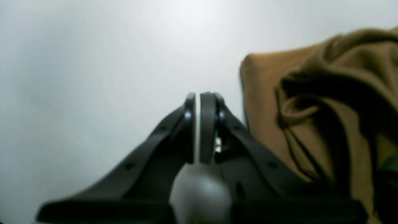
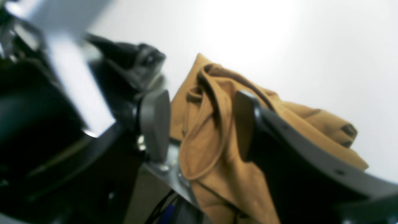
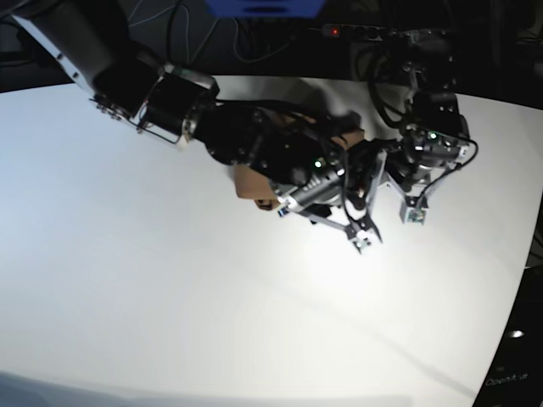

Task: Fold the T-shirt properly
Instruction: 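Hold the folded bundle with both grippers and press the layers together, then open both grippers and move them away from the bundle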

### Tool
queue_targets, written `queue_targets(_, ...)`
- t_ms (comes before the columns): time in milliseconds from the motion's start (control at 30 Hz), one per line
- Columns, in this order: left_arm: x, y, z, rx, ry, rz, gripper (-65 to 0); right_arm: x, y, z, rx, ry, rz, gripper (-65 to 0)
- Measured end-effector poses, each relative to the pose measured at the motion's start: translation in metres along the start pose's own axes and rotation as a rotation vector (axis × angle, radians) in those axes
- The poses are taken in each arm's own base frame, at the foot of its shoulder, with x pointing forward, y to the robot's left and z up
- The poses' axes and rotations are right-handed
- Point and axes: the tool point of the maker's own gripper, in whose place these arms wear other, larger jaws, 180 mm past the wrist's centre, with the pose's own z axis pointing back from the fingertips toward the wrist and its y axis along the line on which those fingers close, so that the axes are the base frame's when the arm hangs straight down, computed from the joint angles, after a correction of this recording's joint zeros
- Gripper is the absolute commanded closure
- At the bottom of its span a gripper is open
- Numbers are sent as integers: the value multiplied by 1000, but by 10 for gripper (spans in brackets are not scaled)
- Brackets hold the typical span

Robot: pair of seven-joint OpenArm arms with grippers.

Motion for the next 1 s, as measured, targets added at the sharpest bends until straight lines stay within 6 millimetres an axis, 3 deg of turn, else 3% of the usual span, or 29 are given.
queue_targets(233, 12, 15, 19, 29, -17, 3, -26, 1, -19, 2, -7, 8, -20, -329)
queue_targets(367, 26, 35, 36, 85, -53, 6, -26, -3, -50, 3, -59, 15, 1, -329)
queue_targets(567, 24, 53, 40, 112, -46, 25, -26, -7, -84, 6, -122, 19, -14, -326)
queue_targets(633, 28, 72, 45, 126, -68, 65, -26, -9, -97, 8, -145, 24, -33, -324)
queue_targets(733, 29, 98, 53, 149, -80, 24, -26, -10, -121, 12, -192, 15, -43, -251)
queue_targets(933, -24, 129, 27, 113, 133, -102, -26, -26, -135, 12, -217, 48, -66, -9)
queue_targets(1000, -31, 140, 22, 111, 158, -121, -26, -30, -139, 13, -208, 50, -122, -4)
